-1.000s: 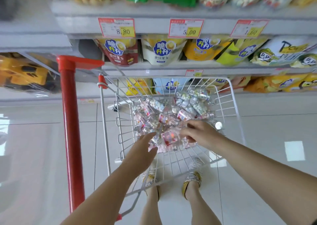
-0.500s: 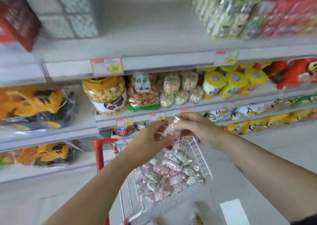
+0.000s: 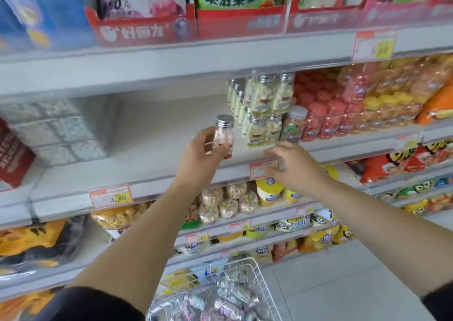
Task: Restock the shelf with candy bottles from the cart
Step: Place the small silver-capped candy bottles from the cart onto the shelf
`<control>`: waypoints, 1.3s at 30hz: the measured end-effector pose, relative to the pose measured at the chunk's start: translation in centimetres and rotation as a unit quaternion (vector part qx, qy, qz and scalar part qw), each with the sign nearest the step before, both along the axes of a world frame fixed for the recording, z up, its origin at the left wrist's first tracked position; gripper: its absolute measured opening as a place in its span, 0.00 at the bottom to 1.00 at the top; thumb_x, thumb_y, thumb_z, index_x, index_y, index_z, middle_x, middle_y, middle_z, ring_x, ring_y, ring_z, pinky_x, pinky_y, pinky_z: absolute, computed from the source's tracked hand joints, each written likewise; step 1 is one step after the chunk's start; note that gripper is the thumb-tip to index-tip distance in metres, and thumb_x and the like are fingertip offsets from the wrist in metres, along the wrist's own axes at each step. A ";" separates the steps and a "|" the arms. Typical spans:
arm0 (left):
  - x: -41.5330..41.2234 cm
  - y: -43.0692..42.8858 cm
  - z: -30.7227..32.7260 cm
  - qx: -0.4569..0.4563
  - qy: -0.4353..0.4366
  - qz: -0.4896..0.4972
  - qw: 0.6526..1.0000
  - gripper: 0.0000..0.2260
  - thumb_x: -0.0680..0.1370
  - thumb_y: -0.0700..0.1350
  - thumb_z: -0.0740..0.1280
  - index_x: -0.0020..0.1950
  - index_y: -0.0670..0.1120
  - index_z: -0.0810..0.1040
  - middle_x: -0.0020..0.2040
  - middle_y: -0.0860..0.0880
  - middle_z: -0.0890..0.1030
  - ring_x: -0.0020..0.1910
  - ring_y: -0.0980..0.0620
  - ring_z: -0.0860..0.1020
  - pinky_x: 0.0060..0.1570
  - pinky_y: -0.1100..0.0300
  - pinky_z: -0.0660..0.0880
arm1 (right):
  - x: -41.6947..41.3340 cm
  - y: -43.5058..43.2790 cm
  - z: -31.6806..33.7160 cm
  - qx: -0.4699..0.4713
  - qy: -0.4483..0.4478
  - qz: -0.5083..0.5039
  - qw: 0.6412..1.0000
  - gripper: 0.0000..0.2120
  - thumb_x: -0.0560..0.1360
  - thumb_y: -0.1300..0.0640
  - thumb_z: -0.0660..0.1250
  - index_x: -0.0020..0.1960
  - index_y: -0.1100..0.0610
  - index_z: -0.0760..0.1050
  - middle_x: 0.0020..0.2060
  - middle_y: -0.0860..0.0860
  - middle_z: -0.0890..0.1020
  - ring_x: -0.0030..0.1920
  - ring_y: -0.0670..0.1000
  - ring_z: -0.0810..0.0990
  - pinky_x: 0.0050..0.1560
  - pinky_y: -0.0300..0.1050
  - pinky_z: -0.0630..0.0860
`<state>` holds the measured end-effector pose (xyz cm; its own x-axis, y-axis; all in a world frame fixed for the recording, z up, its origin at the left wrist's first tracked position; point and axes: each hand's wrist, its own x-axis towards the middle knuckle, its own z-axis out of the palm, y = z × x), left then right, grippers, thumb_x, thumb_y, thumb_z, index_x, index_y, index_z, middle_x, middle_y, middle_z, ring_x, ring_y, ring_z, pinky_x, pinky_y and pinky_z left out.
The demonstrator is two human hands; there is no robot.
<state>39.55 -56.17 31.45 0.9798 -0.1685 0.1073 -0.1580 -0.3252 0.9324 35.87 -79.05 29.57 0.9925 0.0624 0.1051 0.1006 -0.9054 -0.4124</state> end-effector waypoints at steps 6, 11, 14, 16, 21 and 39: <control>5.3 -2.2 -1.1 0.041 0.015 0.035 0.998 0.23 0.75 0.50 0.72 0.68 0.49 0.72 0.57 0.53 0.82 0.53 0.53 0.82 0.58 0.48 0.78 | 0.8 -0.6 0.2 -0.059 -0.060 0.030 0.996 0.21 0.77 0.51 0.68 0.69 0.54 0.75 0.65 0.49 0.74 0.66 0.53 0.70 0.66 0.49 0.70; 6.1 -3.6 -1.0 0.129 0.026 0.005 0.991 0.23 0.76 0.48 0.73 0.68 0.47 0.71 0.58 0.53 0.79 0.50 0.54 0.79 0.49 0.61 0.74 | 1.0 -0.9 0.1 -0.079 -0.054 0.047 0.994 0.21 0.78 0.49 0.65 0.69 0.53 0.73 0.64 0.47 0.75 0.65 0.52 0.69 0.66 0.46 0.67; 6.3 -4.0 -0.9 0.154 0.025 -0.010 0.988 0.24 0.75 0.49 0.74 0.67 0.47 0.71 0.59 0.52 0.79 0.52 0.53 0.80 0.51 0.58 0.74 | 1.0 -0.9 0.1 -0.075 -0.051 0.047 0.995 0.21 0.78 0.49 0.65 0.70 0.53 0.73 0.64 0.47 0.75 0.65 0.52 0.68 0.65 0.45 0.68; 6.4 -4.1 -0.8 0.156 0.028 -0.010 0.987 0.24 0.75 0.48 0.74 0.67 0.47 0.70 0.59 0.52 0.78 0.51 0.53 0.80 0.50 0.58 0.73 | 1.0 -1.0 0.0 -0.074 -0.052 0.048 0.995 0.21 0.78 0.50 0.66 0.70 0.53 0.73 0.63 0.46 0.75 0.65 0.52 0.67 0.65 0.45 0.68; 6.3 -4.0 -0.8 0.147 0.029 -0.007 0.989 0.24 0.74 0.46 0.75 0.67 0.47 0.70 0.58 0.53 0.79 0.51 0.53 0.80 0.51 0.57 0.74 | 1.0 -0.9 0.1 -0.071 -0.050 0.049 0.995 0.21 0.78 0.50 0.66 0.70 0.53 0.73 0.63 0.47 0.75 0.65 0.52 0.67 0.65 0.46 0.69; 10.2 -4.9 -1.3 0.127 0.010 0.064 0.990 0.21 0.76 0.43 0.72 0.68 0.46 0.72 0.58 0.50 0.80 0.54 0.47 0.79 0.48 0.55 0.75 | 1.1 -0.5 -0.1 -0.068 -0.071 0.038 0.994 0.20 0.77 0.52 0.67 0.68 0.53 0.75 0.61 0.47 0.77 0.63 0.53 0.69 0.64 0.46 0.68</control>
<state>49.79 -61.10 30.11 0.9964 -0.0618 0.0582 -0.0830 -0.5658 0.8203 36.93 -79.53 29.46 0.9601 0.1605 0.2290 0.2197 -0.9396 -0.2625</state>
